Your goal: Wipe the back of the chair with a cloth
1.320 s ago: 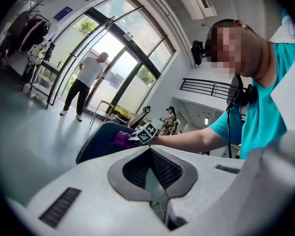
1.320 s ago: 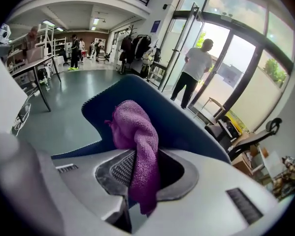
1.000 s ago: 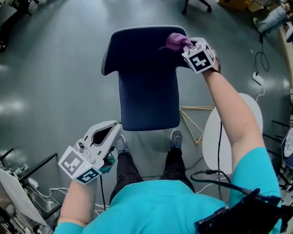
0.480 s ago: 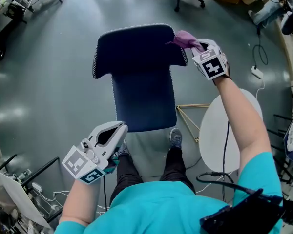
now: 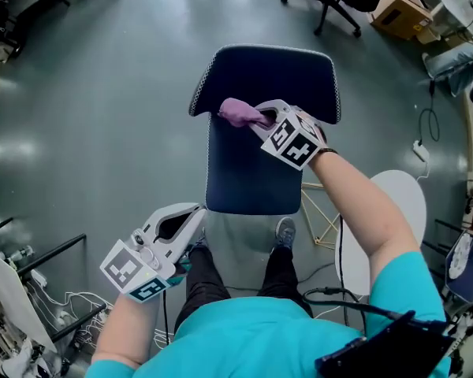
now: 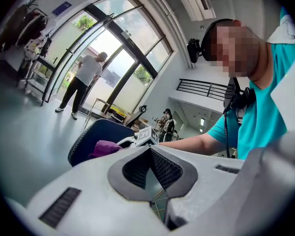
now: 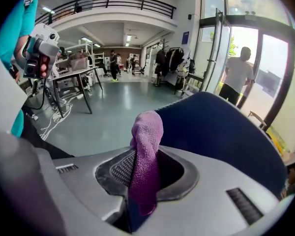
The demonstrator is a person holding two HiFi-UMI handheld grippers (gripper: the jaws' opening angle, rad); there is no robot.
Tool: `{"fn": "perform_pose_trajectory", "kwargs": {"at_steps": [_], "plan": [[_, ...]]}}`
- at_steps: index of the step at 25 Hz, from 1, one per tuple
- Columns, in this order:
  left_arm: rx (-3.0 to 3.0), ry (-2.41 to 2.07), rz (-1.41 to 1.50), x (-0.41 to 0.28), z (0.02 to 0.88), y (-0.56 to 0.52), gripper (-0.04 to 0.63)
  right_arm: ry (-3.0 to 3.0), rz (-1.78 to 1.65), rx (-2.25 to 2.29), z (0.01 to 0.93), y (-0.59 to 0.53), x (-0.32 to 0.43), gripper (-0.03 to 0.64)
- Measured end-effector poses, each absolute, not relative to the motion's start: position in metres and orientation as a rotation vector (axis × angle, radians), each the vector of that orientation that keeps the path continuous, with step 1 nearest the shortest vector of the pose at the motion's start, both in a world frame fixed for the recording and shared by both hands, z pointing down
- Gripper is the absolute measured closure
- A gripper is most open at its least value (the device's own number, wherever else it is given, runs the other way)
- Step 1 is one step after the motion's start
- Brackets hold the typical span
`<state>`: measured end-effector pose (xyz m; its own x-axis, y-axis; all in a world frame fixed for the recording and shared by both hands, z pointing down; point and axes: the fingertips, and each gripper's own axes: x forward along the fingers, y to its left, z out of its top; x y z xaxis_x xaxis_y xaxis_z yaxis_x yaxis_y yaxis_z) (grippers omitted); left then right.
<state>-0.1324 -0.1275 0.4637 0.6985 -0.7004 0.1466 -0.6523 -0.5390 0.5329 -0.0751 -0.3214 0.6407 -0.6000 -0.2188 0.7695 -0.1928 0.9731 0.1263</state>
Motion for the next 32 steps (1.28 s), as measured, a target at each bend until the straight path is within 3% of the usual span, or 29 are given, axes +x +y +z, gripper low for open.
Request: {"fn": "perform_pose_trajectory", "kwargs": {"at_steps": [7,13,21,32], "plan": [[2.254,-1.136,-0.121,-0.224,0.484,-0.089,0.592,-2.220,-0.077,0.122,0.682,-0.292,-0.203,0.529],[2.194,-1.216,-0.150,-0.288,0.497,-0.064,0.592,-2.164,-0.077,0.141,0.718,-0.293,-0.258,0.531],[2.163,-1.225,-0.164,-0.310,0.513,-0.053,0.592,-2.138,-0.065,0.220,0.737,-0.305,-0.261,0.531],[2.203,-1.145,-0.116,-0.260,0.515,-0.069,0.592,-2.131,0.061,0.457,0.746,-0.341,-0.214,0.531]]}}
